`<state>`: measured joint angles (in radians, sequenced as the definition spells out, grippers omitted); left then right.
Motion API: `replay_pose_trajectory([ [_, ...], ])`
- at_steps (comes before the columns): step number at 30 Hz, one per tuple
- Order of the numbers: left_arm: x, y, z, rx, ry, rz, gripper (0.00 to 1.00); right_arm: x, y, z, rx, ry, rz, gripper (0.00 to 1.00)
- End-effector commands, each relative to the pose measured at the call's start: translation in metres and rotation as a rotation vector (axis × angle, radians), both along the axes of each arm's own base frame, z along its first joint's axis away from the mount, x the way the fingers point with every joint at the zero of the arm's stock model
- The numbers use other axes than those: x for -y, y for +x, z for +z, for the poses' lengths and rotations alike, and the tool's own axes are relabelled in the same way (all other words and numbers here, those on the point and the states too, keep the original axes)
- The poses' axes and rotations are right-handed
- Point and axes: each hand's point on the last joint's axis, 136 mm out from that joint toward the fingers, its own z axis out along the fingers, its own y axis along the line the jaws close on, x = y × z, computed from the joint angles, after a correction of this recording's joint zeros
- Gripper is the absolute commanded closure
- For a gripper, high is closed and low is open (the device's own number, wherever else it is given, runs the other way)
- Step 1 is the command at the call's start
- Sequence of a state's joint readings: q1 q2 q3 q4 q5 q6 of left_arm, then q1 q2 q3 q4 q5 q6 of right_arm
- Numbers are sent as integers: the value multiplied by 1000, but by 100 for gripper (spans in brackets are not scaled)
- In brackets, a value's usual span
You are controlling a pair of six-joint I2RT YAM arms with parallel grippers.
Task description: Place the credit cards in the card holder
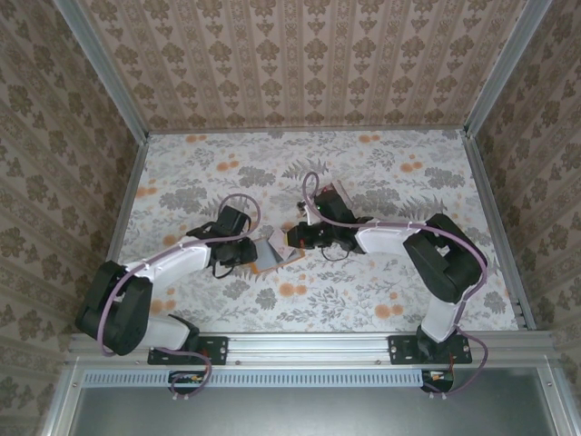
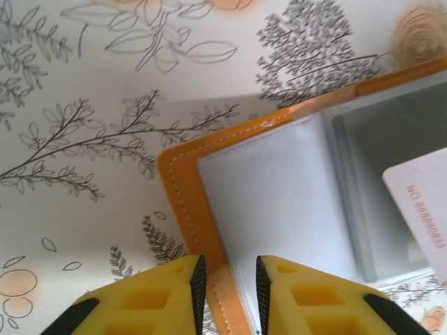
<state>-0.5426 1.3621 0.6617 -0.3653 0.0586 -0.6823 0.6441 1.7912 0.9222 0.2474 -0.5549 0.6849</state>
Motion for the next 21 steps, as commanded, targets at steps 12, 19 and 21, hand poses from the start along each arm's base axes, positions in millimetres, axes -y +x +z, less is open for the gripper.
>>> replay_pose_trajectory([
  [12, -14, -7, -27, -47, 48, 41, 81, -3, -2, -31, -35, -55, 11, 95],
  [19, -12, -5, -33, -62, 48, 34, 84, -5, -2, -43, -56, -67, 19, 95],
  [21, -11, -4, -33, -61, 47, 32, 84, -6, -2, -43, -53, -65, 22, 94],
])
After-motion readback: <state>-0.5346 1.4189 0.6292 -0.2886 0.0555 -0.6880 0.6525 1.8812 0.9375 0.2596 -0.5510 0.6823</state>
